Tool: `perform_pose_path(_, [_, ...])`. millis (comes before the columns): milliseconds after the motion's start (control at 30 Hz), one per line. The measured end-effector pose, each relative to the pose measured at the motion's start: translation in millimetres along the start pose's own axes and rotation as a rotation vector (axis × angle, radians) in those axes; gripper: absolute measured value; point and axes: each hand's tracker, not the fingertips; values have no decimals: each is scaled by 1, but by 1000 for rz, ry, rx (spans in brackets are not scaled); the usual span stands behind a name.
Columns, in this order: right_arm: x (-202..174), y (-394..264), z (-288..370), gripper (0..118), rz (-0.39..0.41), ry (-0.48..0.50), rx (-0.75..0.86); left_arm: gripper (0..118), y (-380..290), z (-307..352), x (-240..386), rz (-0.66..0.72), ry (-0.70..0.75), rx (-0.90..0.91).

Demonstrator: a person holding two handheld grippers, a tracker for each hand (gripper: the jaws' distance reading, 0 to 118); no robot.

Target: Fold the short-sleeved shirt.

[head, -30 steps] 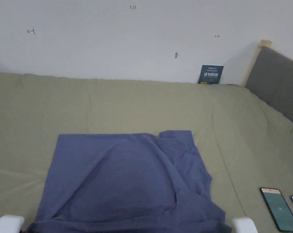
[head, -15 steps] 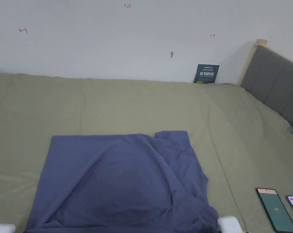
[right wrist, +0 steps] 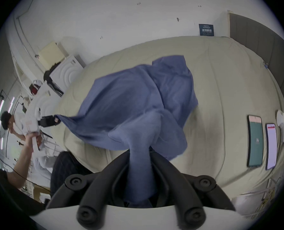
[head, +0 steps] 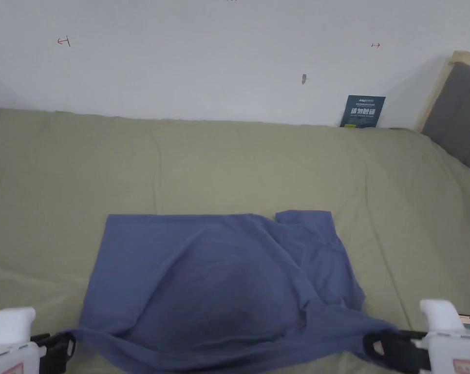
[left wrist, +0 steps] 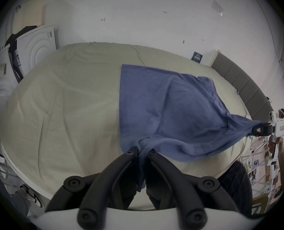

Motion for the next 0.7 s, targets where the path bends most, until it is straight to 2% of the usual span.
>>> perform_pose_path(167, [17,67,-25,4,-64,10,7,8,58,-30,5,18,17,23])
perform_pose_path(300, [44,108,-83,4,-107,-60,-90,8,101,-80,4,87,88,-13])
perform_pose_path(467, [78,132,-154,5,-222,-123,-170,8,125,-147,3,152,145,-122])
perform_pose_path(500, [81,133,-163,6,-214,-140,-181,8,125,-156,2,168,165,-138])
perform_pose_path(567, [79,129,-174,23,-183,-199,-202,8,123,-168,1,170,175,-155])
perform_pose_path(600, [80,127,-178,40,-159,-221,-209,8,120,-169,2,169,181,-155])
perform_pose_path(633, [80,124,-178,72,-117,-233,-199,10,117,-169,0,166,187,-156])
perform_pose_path(667, [86,119,-178,95,-92,-235,-169,25,113,-164,0,167,174,-144])
perform_pose_path(700, [85,115,-173,108,-77,-240,-151,61,110,-158,0,163,171,-137])
